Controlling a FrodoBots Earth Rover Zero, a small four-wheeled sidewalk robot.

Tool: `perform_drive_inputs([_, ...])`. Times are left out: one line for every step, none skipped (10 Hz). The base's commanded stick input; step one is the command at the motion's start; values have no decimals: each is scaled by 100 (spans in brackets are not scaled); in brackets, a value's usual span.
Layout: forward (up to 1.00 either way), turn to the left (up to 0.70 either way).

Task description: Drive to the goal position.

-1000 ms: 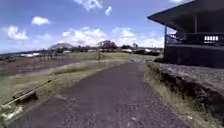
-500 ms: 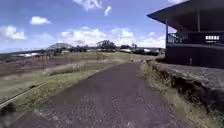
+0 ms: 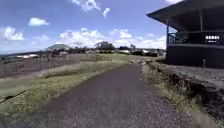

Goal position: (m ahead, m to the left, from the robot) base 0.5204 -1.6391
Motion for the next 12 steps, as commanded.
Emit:
perform_drive_inputs([100,0])
perform_drive_inputs([100,0])
perform_drive_inputs([100,0])
perform_drive_inputs([100,0])
perform_drive_inputs([100,0])
perform_drive_inputs([100,0])
perform_drive_inputs([100,0])
perform_drive_inputs([100,0])
perform_drive_inputs([100,0])
perform_drive_inputs([100,0])
perform_drive_inputs([100,0])
perform_drive_inputs([100,0])
